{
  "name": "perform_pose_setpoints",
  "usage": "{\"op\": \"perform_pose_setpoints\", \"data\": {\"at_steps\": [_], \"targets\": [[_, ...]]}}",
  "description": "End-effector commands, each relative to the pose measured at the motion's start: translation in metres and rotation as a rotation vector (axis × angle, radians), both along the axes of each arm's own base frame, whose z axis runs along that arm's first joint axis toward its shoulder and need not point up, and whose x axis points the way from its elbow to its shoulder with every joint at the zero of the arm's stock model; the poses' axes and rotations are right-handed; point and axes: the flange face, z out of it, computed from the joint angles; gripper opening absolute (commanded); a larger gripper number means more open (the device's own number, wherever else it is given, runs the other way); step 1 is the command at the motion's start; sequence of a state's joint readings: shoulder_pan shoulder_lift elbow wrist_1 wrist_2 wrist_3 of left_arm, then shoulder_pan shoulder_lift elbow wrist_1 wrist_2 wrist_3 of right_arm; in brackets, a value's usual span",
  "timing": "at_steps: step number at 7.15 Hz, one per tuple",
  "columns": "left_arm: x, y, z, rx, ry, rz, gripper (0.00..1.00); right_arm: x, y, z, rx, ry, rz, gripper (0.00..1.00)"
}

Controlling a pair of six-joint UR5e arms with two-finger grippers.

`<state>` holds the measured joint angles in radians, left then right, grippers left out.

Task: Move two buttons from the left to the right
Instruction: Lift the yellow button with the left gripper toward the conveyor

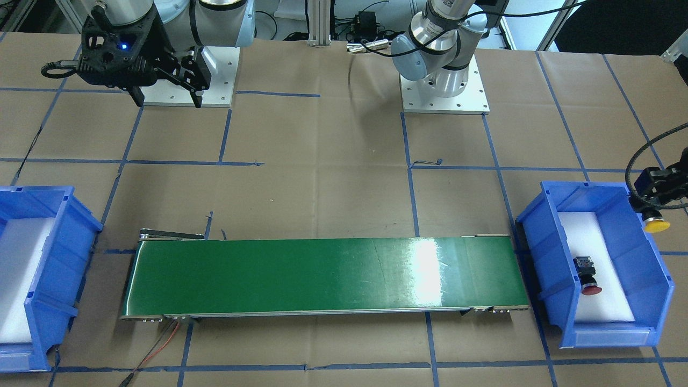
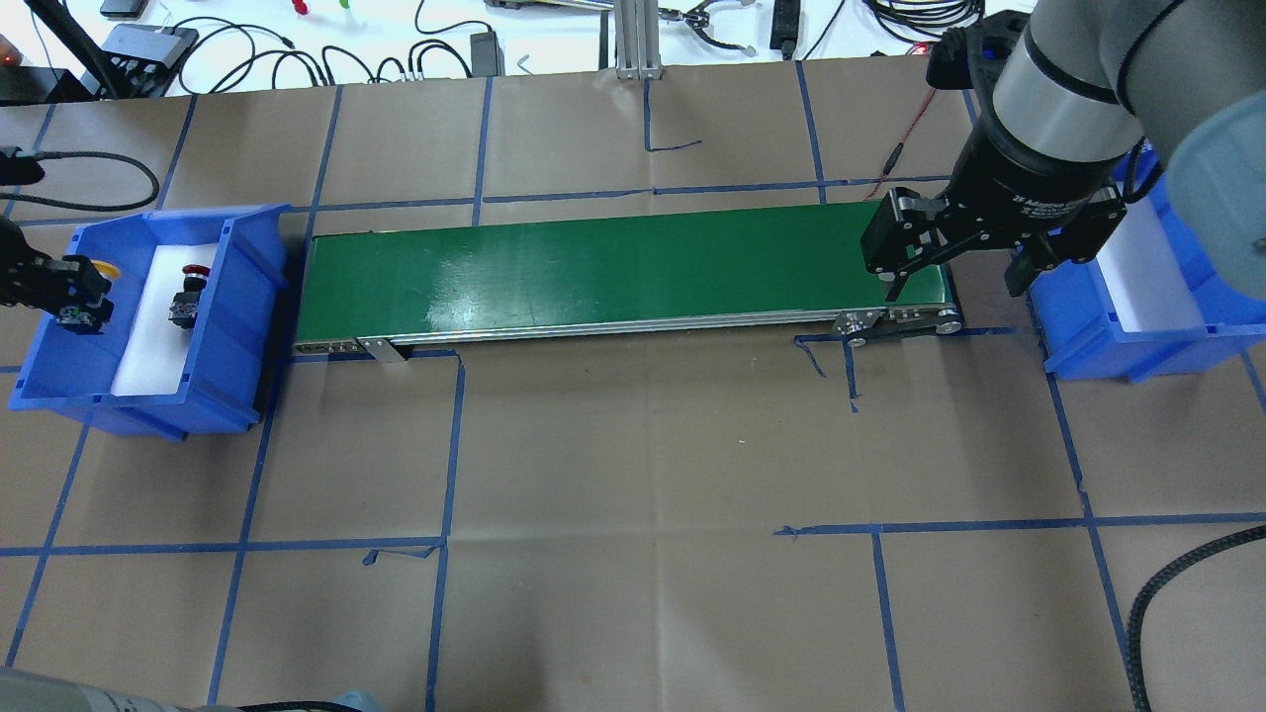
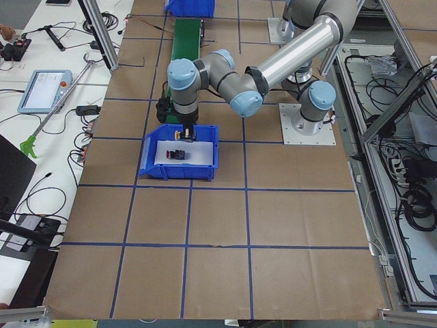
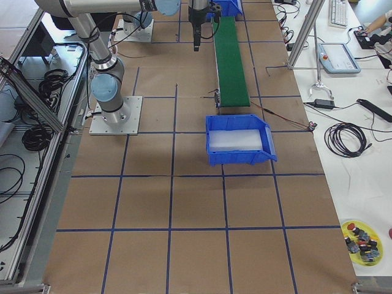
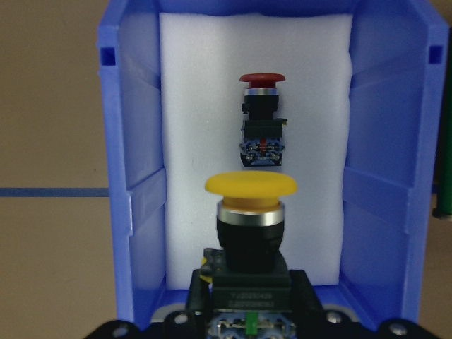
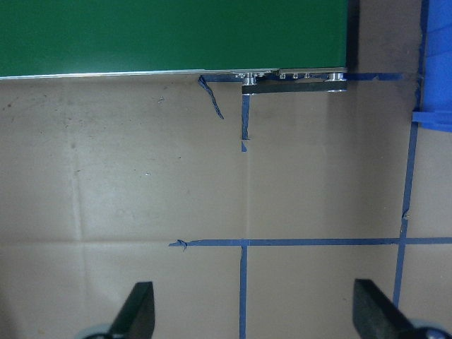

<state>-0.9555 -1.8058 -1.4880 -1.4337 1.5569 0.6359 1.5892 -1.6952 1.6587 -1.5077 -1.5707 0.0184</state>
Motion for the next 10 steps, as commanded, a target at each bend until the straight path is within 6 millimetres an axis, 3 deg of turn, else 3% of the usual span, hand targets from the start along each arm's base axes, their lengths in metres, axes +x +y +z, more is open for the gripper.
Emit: {"op": "perform_pose_setpoints", "data": {"at_steps": [1, 5, 6, 7, 8, 10], "targets": [[-0.070, -0.029, 0.023, -0.001, -0.049, -0.045, 0.03, 0.000, 0.000, -0.001, 0.003, 0.000, 0.002, 1.00], [-0.222, -0.052, -0.004, 0.034, -0.037, 0.005, 0.03, 0.000, -0.001, -0.001, 0.000, 0.000, 0.002, 1.00], [-0.255, -0.051, -0.018, 0.055, -0.034, 0.031, 0.03, 0.000, -0.001, 0.000, -0.002, 0.000, 0.002, 1.00], [-0.281, -0.059, -0.047, 0.069, -0.037, 0.027, 0.03, 0.000, -0.001, 0.000, -0.002, 0.000, 0.002, 1.00], [-0.291, -0.069, -0.069, 0.027, -0.052, 0.003, 0.03, 0.000, -0.001, -0.001, -0.001, 0.000, 0.002, 1.00], [-0.288, -0.068, -0.100, 0.028, -0.074, 0.011, 0.03, 0.000, -0.001, 0.000, -0.002, 0.002, 0.002, 1.00]]}}
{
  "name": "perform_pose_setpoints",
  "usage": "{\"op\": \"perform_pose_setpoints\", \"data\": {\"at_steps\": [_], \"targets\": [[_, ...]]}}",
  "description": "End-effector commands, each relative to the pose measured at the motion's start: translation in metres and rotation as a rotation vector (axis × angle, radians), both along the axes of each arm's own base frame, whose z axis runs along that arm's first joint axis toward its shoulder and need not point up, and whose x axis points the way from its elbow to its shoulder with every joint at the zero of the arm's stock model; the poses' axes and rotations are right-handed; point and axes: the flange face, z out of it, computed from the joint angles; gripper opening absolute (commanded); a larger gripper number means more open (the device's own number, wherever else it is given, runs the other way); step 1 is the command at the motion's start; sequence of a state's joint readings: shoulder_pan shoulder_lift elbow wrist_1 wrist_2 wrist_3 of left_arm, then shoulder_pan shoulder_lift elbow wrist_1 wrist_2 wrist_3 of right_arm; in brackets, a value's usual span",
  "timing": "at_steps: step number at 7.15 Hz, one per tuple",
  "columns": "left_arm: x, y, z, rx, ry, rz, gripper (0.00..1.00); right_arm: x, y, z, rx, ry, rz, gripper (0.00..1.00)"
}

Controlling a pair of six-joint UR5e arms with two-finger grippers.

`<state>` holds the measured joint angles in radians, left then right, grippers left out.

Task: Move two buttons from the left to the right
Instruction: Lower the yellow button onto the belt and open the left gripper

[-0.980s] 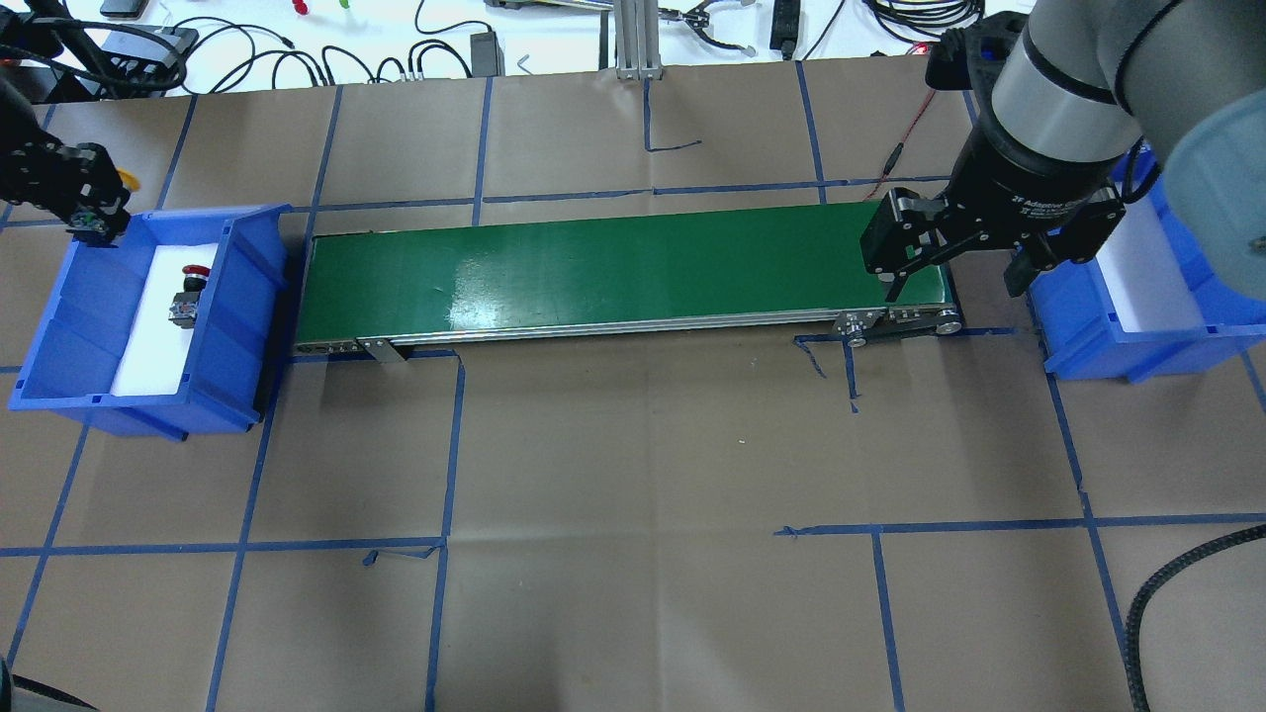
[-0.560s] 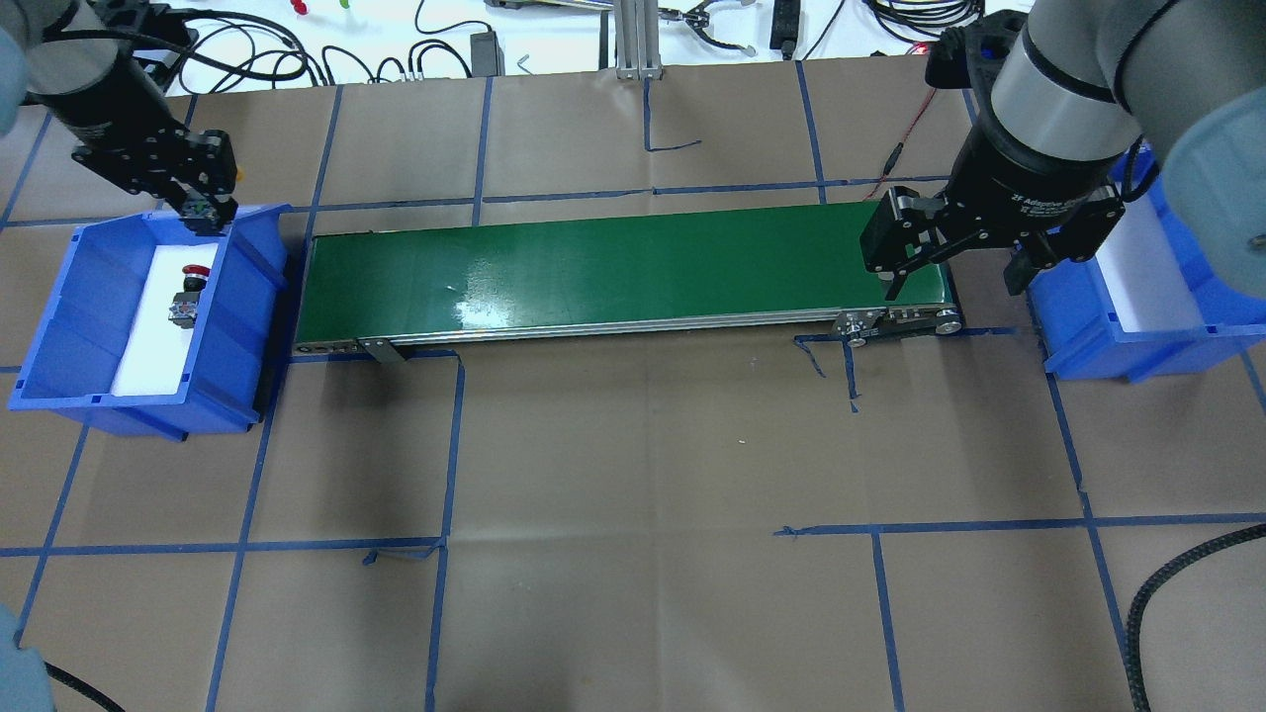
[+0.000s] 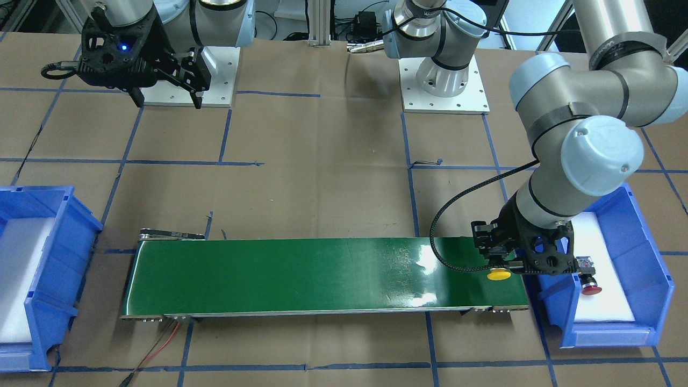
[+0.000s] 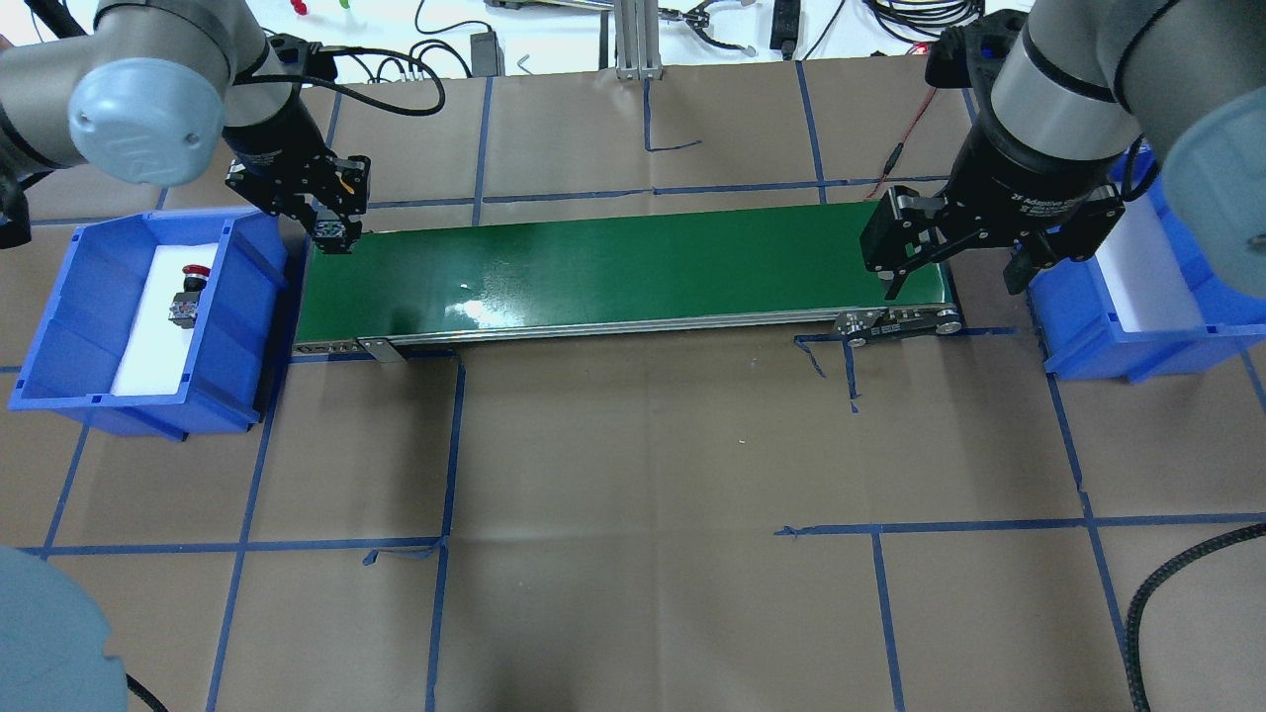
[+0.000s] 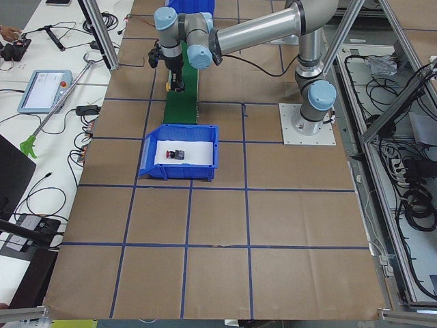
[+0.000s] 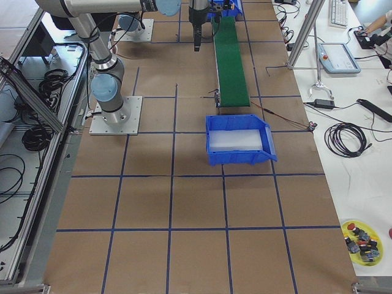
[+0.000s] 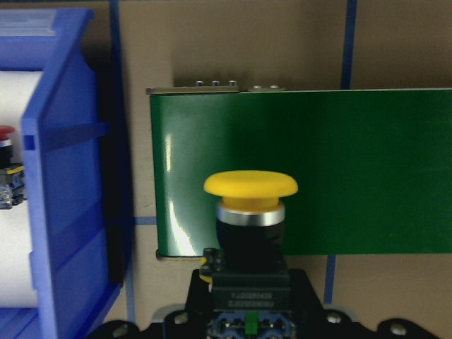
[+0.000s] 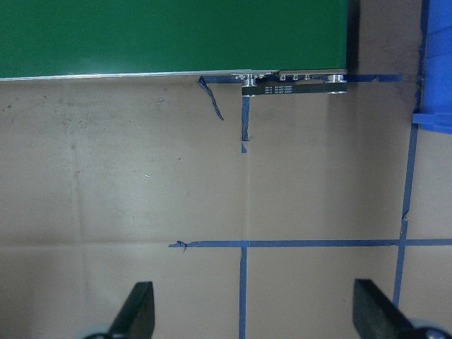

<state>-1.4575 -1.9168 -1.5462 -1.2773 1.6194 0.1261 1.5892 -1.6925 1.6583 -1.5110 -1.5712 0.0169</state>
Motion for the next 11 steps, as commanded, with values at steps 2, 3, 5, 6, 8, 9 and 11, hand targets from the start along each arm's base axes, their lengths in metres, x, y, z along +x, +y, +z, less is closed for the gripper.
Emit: {"op": "perform_pose_setpoints", "data": {"at_steps": [2, 3, 5, 6, 8, 9, 11], "targets": [[-0.004, 0.014, -0.059, 0.021, -0.003, 0.003, 0.03, 0.000, 0.000, 0.000, 0.001, 0.000, 0.000, 1.00], [-0.004, 0.014, -0.077, 0.009, -0.004, 0.003, 0.03, 0.000, 0.000, 0.000, 0.001, 0.000, 0.000, 1.00], [-0.005, 0.013, -0.083, 0.001, -0.005, 0.002, 0.03, 0.000, 0.000, 0.000, 0.000, 0.000, 0.000, 1.00], [-0.005, 0.007, -0.074, -0.021, -0.008, 0.002, 0.03, 0.000, 0.000, 0.000, 0.001, 0.000, 0.000, 1.00], [-0.005, 0.010, -0.080, -0.031, -0.009, 0.007, 0.51, 0.000, 0.000, 0.001, -0.003, 0.000, 0.000, 1.00], [-0.006, 0.009, -0.079, -0.039, -0.003, 0.010, 0.99, 0.000, 0.000, 0.001, -0.003, 0.000, 0.002, 1.00], [-0.004, 0.006, -0.053, -0.074, -0.009, 0.011, 0.99, 0.000, -0.001, 0.002, -0.004, 0.000, 0.000, 1.00]]}}
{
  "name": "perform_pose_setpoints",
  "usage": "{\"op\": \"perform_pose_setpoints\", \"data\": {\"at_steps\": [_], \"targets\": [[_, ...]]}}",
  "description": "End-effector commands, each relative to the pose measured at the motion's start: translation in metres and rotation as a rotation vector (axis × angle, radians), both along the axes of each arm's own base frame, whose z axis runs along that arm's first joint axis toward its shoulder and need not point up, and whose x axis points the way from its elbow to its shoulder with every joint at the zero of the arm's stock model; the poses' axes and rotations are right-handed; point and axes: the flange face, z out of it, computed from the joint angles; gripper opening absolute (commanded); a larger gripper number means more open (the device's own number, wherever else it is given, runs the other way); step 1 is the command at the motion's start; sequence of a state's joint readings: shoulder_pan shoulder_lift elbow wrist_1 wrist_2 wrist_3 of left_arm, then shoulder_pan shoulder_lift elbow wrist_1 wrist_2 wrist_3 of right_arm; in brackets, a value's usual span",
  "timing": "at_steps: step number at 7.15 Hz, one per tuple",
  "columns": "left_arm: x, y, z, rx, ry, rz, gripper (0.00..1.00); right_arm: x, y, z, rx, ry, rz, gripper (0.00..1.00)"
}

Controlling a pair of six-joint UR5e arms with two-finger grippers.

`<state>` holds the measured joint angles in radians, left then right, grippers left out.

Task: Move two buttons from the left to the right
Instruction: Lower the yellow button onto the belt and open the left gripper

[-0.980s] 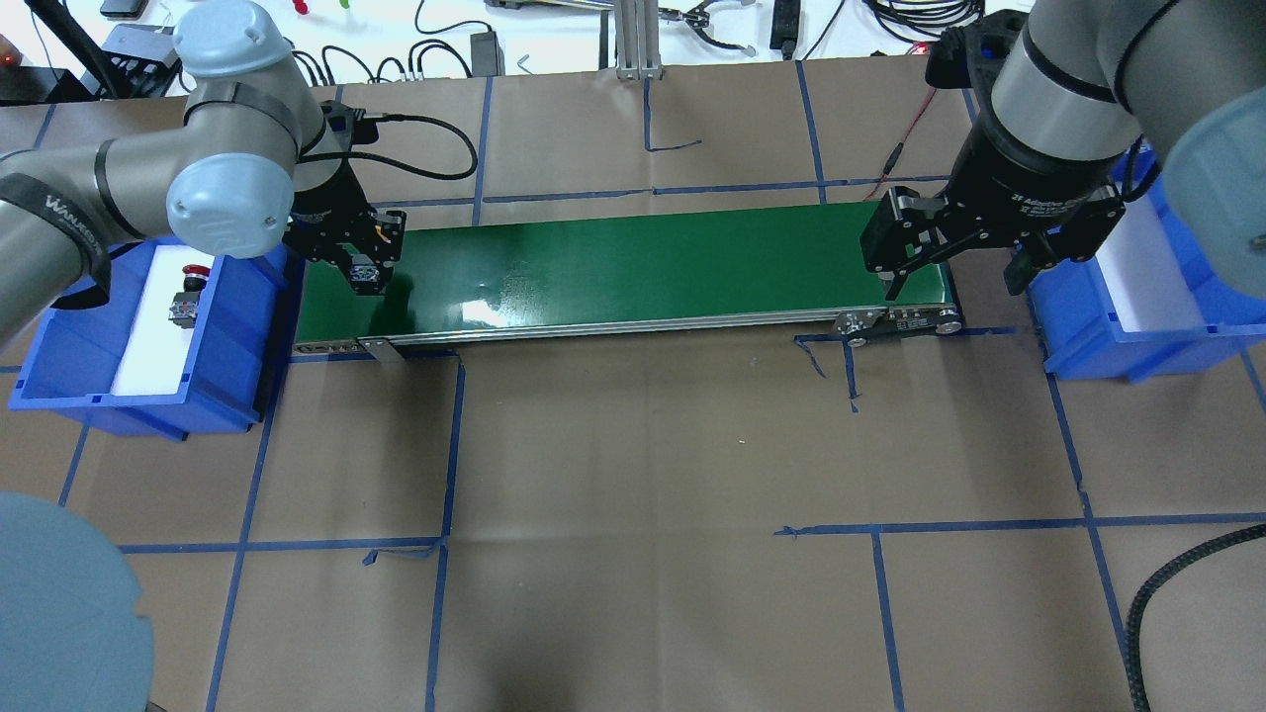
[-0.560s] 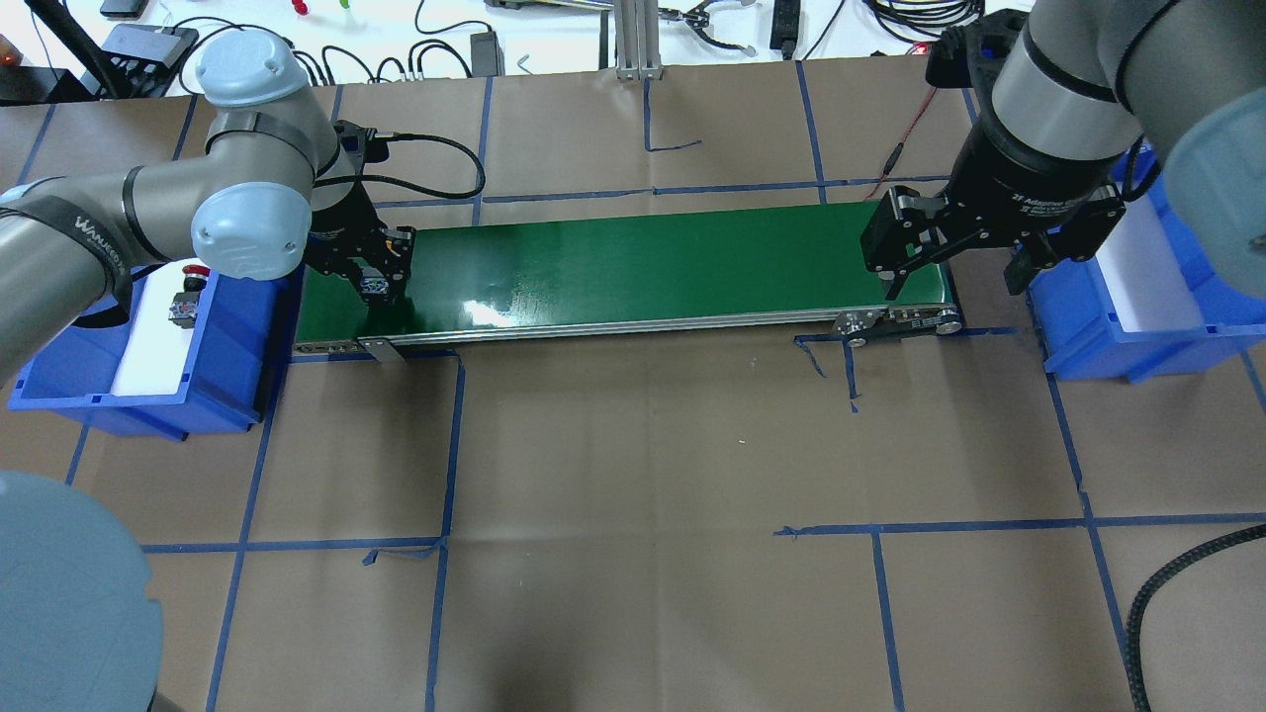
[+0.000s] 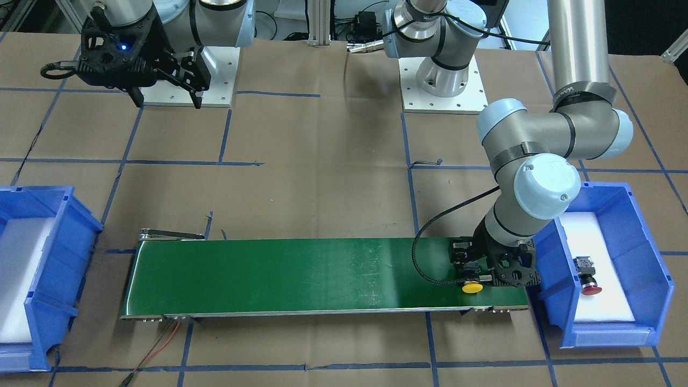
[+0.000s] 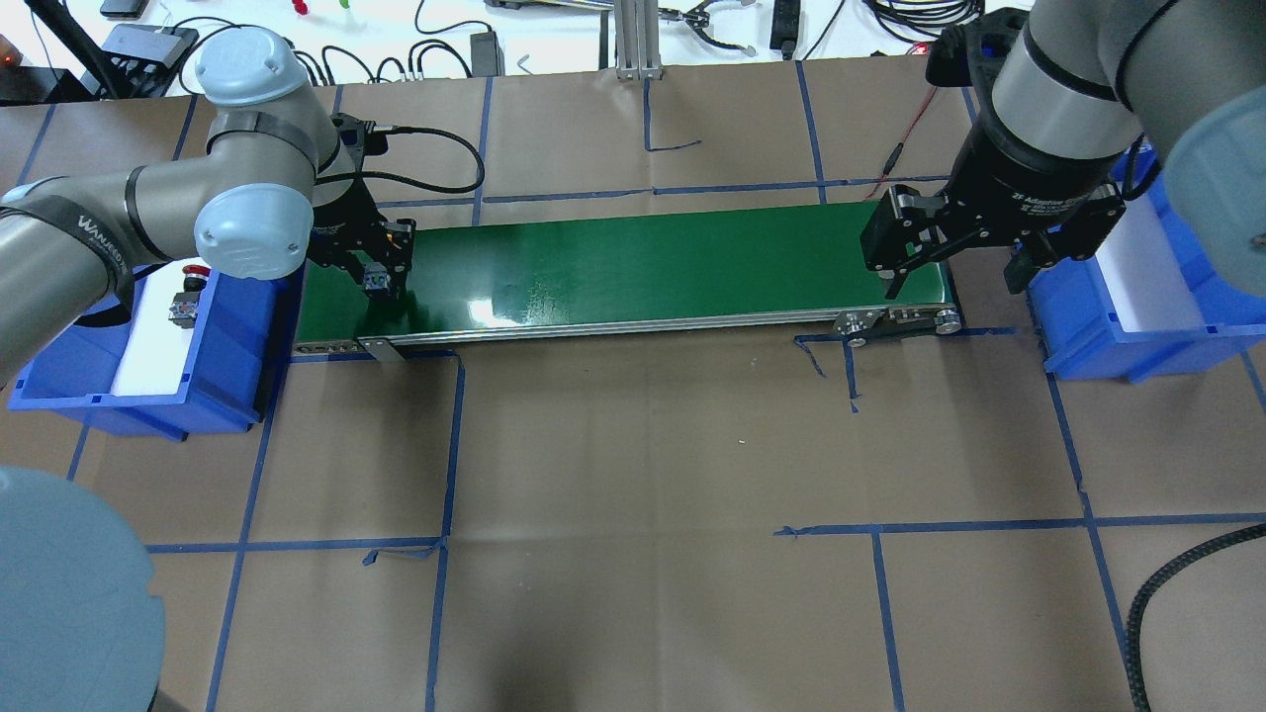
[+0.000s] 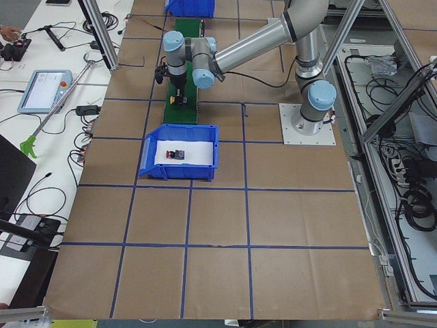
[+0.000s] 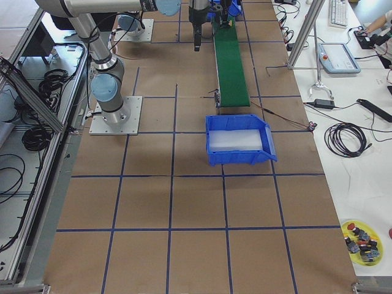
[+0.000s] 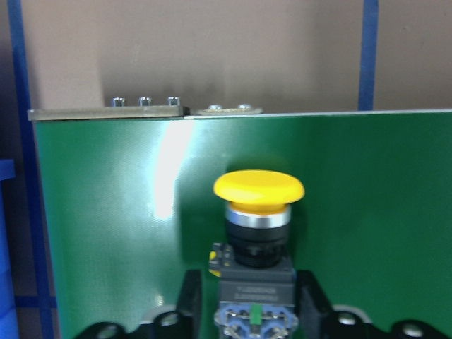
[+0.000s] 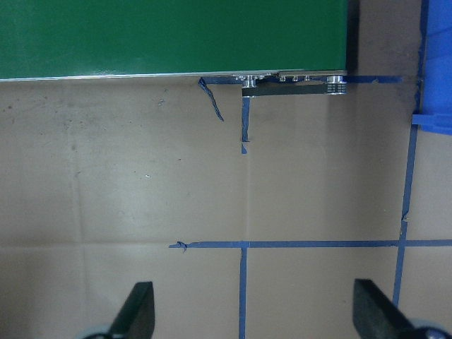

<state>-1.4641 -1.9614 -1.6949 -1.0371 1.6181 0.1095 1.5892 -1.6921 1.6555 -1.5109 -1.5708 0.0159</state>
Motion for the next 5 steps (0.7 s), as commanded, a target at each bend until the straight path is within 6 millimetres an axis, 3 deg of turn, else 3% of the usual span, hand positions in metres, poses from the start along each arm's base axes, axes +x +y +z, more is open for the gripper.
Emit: {"op": "perform_pose_setpoints", "data": {"at_steps": [1, 4, 5], "targets": [[0.004, -0.001, 0.046, -0.048, -0.007, 0.006, 0.99, 0.000, 0.000, 0.001, -0.002, 0.000, 0.001, 1.00], [0.005, 0.005, 0.156, -0.007, 0.000, 0.006, 0.99, 0.000, 0.000, 0.002, -0.005, 0.000, -0.001, 1.00], [0.007, 0.008, 0.182, 0.004, 0.002, 0.003, 0.99, 0.000, 0.000, 0.003, -0.006, 0.000, -0.001, 1.00]]}}
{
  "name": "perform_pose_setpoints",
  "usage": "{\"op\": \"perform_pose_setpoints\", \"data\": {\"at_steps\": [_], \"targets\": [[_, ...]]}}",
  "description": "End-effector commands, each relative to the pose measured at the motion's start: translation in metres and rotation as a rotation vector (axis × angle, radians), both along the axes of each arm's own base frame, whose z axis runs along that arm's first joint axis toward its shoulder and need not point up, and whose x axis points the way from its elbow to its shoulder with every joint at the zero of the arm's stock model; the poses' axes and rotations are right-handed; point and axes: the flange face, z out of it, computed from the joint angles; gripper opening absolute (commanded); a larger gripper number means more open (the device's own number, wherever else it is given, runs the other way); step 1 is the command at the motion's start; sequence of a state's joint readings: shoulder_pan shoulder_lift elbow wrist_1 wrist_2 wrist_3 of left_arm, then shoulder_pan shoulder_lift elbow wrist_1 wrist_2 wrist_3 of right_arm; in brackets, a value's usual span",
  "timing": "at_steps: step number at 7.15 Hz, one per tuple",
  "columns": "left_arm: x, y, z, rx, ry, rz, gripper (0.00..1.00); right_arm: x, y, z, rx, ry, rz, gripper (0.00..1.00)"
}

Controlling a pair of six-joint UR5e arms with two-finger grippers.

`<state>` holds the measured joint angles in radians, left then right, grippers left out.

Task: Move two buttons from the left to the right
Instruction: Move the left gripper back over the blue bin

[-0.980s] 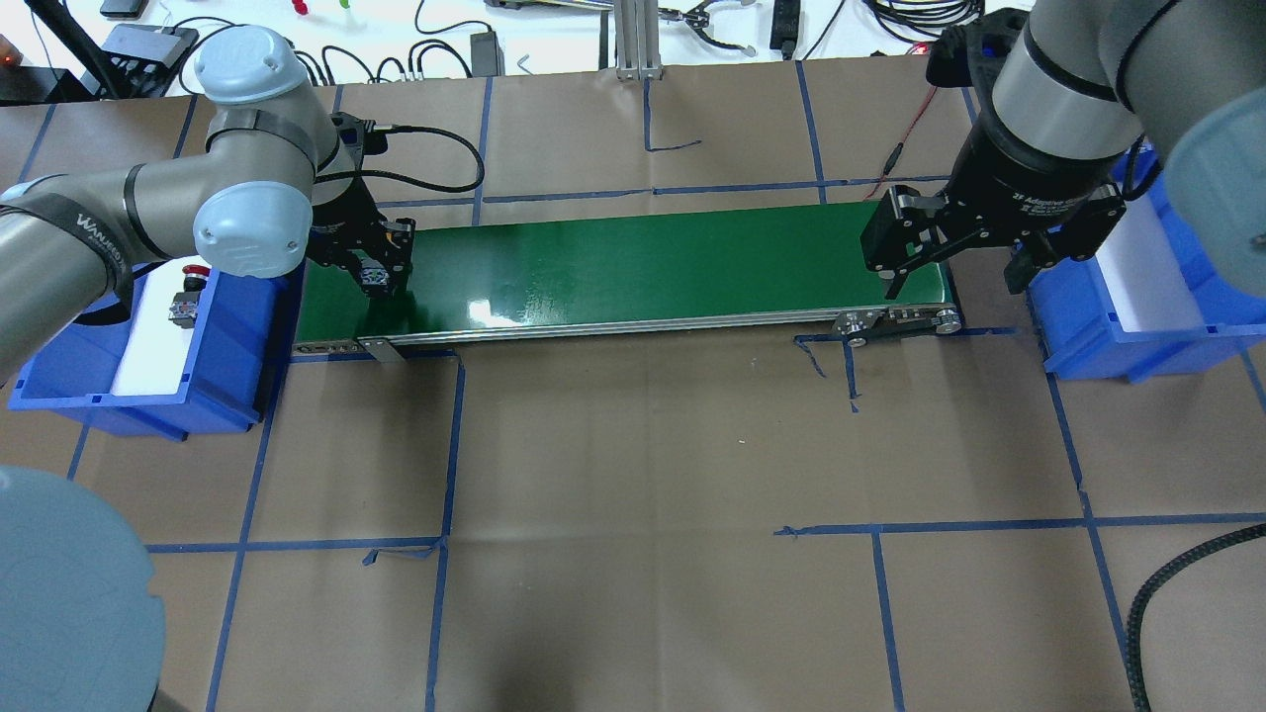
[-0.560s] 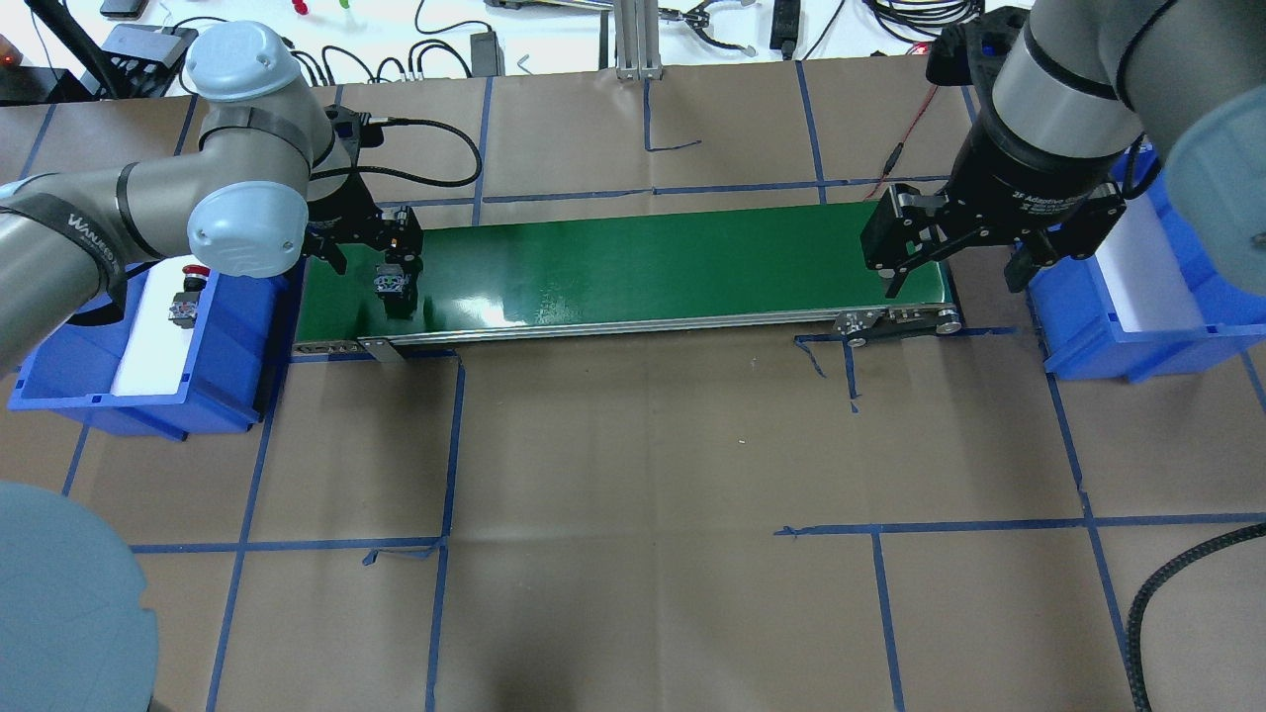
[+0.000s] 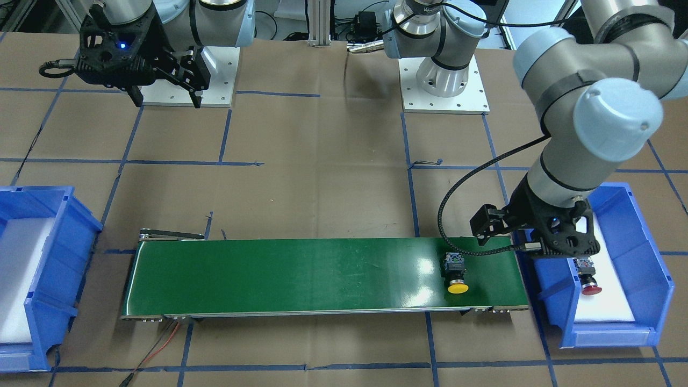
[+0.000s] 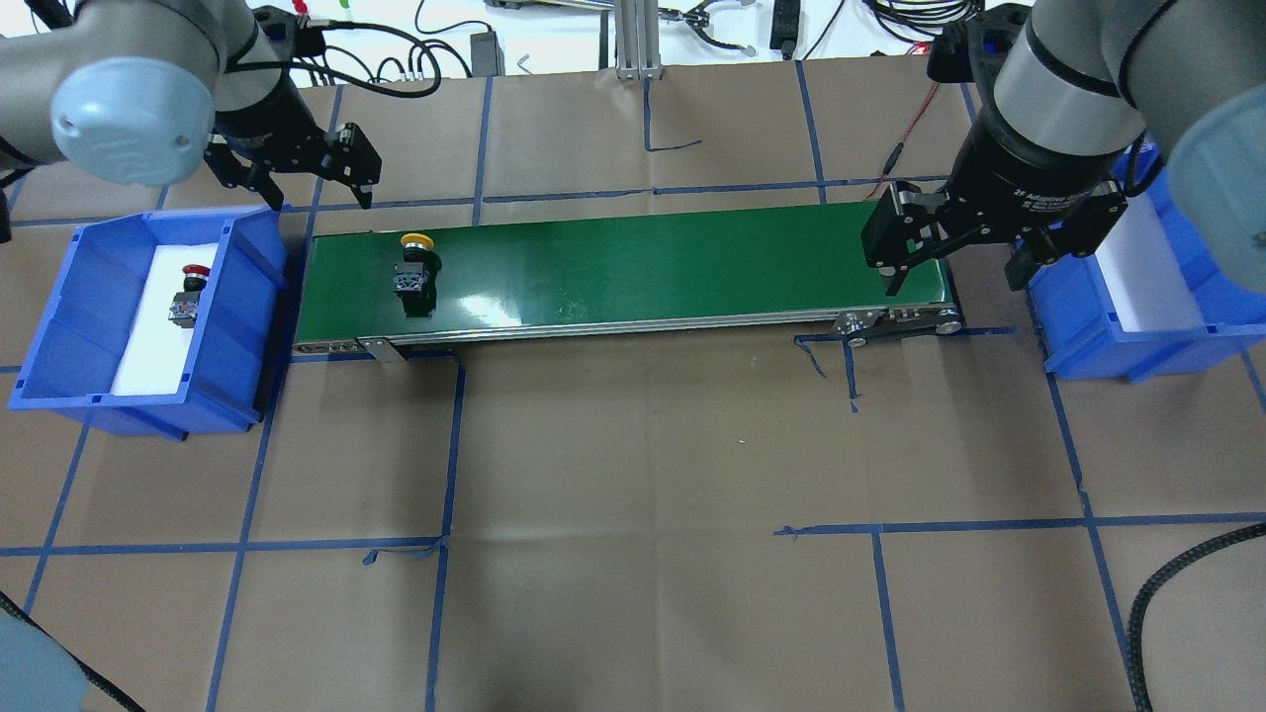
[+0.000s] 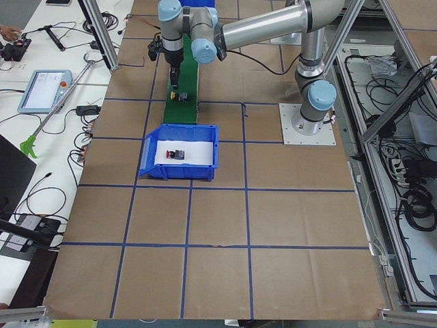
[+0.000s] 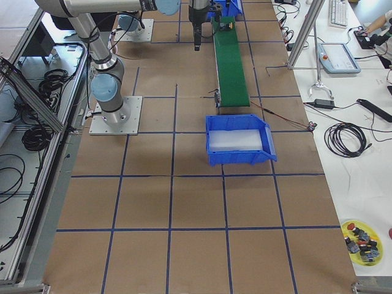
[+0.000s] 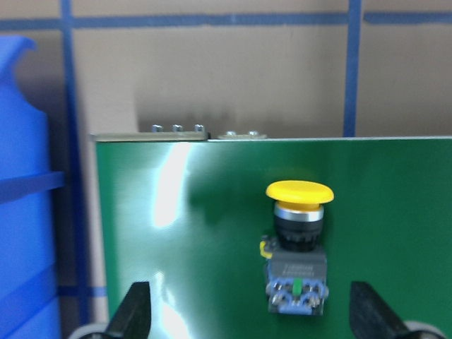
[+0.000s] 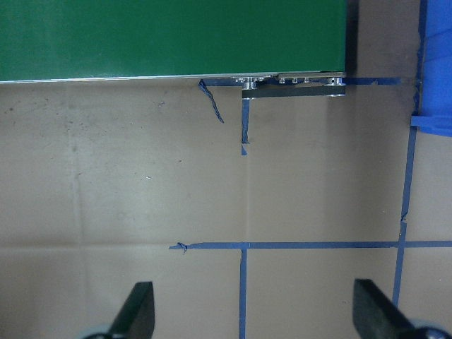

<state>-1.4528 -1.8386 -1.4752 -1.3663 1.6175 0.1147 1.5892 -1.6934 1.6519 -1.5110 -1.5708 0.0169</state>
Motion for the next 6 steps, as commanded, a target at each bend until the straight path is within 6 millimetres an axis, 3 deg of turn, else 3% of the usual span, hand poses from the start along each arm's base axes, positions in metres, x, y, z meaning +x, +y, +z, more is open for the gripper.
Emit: {"op": "perform_pose_setpoints", "data": {"at_steps": [1, 2, 3, 4, 6], "targets": [[0.004, 0.006, 0.048, 0.004, 0.001, -0.005, 0.99, 0.000, 0.000, 0.001, 0.000, 0.000, 0.000, 1.00], [0.024, 0.004, 0.046, 0.009, 0.003, 0.015, 0.99, 0.000, 0.000, 0.001, 0.000, 0.000, 0.000, 1.00], [0.073, 0.002, 0.043, 0.018, 0.006, 0.000, 0.99, 0.000, 0.000, 0.001, 0.000, 0.000, 0.000, 1.00], [0.139, 0.003, 0.032, 0.038, 0.014, 0.029, 0.99, 0.000, 0.000, 0.001, 0.000, 0.000, 0.000, 1.00], [0.212, 0.011, 0.030, 0.033, 0.010, -0.005, 0.99, 0.000, 0.000, 0.000, 0.002, 0.000, 0.000, 1.00]]}}
